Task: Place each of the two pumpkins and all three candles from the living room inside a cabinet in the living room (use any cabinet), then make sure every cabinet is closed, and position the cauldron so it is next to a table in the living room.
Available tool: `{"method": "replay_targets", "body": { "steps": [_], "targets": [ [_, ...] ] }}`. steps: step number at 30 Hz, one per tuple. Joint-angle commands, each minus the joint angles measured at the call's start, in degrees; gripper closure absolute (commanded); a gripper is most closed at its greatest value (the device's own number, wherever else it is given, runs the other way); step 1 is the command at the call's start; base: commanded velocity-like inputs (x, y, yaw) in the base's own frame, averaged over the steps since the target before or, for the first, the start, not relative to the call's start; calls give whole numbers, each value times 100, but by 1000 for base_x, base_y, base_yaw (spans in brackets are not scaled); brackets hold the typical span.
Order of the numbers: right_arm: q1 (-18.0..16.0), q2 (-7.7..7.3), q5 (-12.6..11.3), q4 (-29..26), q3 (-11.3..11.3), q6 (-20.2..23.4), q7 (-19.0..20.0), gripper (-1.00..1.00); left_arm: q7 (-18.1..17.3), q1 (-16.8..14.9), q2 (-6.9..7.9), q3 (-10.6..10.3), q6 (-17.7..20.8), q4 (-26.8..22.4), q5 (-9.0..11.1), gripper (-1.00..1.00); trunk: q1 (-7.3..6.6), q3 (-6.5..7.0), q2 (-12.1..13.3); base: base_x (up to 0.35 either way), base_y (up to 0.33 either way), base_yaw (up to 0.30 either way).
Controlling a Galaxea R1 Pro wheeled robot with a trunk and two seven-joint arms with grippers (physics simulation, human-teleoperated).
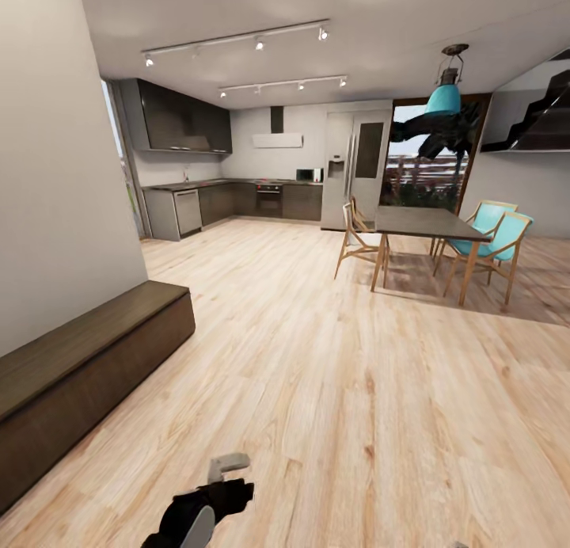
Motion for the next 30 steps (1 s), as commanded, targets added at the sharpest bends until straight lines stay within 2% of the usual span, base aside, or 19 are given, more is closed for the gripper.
{"method": "replay_targets", "body": {
  "steps": [1, 3, 9, 10, 11, 12, 17, 19, 20, 22, 24, 25, 27, 30],
  "targets": [
    [-10, 1, -59, 27, 46, -106, 45, -100, 55, -33, -1, 72, 117, -220, 71, -100, 22, -25, -45, 0, 0, 0],
    [-10, 2, -56, 27, 46, -227, 45, -100, 56, -88, -9, 163, 238, -531, 79, -100, 66, -61, -125, 0, 0, 0],
    [-10, 2, -56, 27, 47, -307, 45, -100, 47, -262, 15, 233, 298, -725, 162, -100, 198, -168, -365, 0, 0, 0],
    [-10, 2, -55, 27, 47, -311, 45, -100, 46, -298, 24, 240, 301, -740, 222, -100, 220, -186, -405, 0, 0, 0],
    [-10, -2, -56, 27, 47, -313, 46, -100, 49, -398, 33, 237, 338, -837, 471, -100, 242, -204, -446, 0, 0, 0],
    [-10, -6, -60, 27, 47, -313, 49, -100, 51, -421, 35, 228, 402, -877, 568, -100, 264, -222, -486, 0, 0, 0],
    [-10, -17, -72, 27, 47, -250, 176, -100, 46, -467, 55, 248, 752, -1000, 799, -100, 374, -312, -686, 0, 0, 0],
    [-10, -24, -92, 30, 44, -8, 748, -100, 46, -470, 57, 242, 791, -1046, 923, -100, 417, -348, -766, 0, 0, 0],
    [-10, -32, -108, 30, 37, 254, 1064, -100, 46, -470, 57, 231, 803, -1083, 984, -100, 439, -366, -807, 0, 0, 0],
    [-10, -59, -119, 22, 24, 1016, 1703, -100, 45, -472, 53, 217, 879, -1128, 1099, -100, 483, -402, -887, 0, 0, 0],
    [-10, -173, -129, -65, 12, 1743, 2190, -100, 45, -471, 46, 211, 1032, -1157, 1180, -100, 527, -438, -967, 0, 0, 0],
    [-10, -251, -130, -155, 8, 1974, 2323, -100, 45, -471, 44, 213, 1109, -1169, 1210, -100, 549, -456, -1007, 0, 0, 0],
    [-10, -337, -122, -314, 7, 2160, 2422, -100, 44, -471, 46, 224, 1201, -1189, 1266, -100, 593, -492, -1087, 0, 0, 0],
    [-10, -377, -113, -413, 18, 2181, 2212, -100, 45, -471, 58, 239, 1256, -1207, 1457, -100, 659, -545, -1208, 0, 0, 0]
  ]
}}
